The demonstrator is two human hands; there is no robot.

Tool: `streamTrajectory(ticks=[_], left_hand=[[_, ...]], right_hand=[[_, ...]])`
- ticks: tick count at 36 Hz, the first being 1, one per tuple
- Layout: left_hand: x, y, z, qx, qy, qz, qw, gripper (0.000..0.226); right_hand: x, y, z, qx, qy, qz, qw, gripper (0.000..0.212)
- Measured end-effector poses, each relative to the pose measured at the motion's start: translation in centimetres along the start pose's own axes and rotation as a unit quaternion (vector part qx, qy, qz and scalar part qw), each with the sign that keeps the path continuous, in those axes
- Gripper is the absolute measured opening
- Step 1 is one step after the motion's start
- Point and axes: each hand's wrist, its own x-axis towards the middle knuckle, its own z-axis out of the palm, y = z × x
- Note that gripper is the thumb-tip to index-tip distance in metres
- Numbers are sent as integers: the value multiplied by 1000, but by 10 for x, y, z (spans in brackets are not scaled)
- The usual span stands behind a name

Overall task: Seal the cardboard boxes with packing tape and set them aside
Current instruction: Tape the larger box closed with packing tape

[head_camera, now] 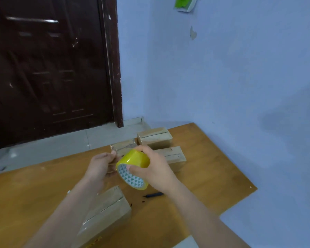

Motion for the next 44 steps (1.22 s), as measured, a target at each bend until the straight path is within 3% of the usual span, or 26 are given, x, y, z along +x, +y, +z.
streamTrajectory(ticks=[8, 14, 21, 27, 33, 44], left_hand=[[-1, -1, -10, 30, -84, 6, 996, 15], [-4, -8, -9, -62, -84, -72, 992, 17], [13, -24, -20, -64, -64, -121, 988, 17], [12, -34, -31, 5, -68, -46, 997, 19], [6, -31, -36, 74, -63, 15, 995, 27], [14, -24, -41, 110, -73, 78, 988, 29]], right_hand=[[-3, -10, 21, -20, 70, 22, 997, 58], [-6, -22, 38, 119, 98, 31, 987, 68], [-11, -10, 61, 110, 108, 35, 987, 53], [-20, -5, 72, 14, 125, 39, 991, 41], [-28, 1, 81, -54, 102, 50, 992, 49], [-28, -1, 81, -47, 106, 73, 991, 40]])
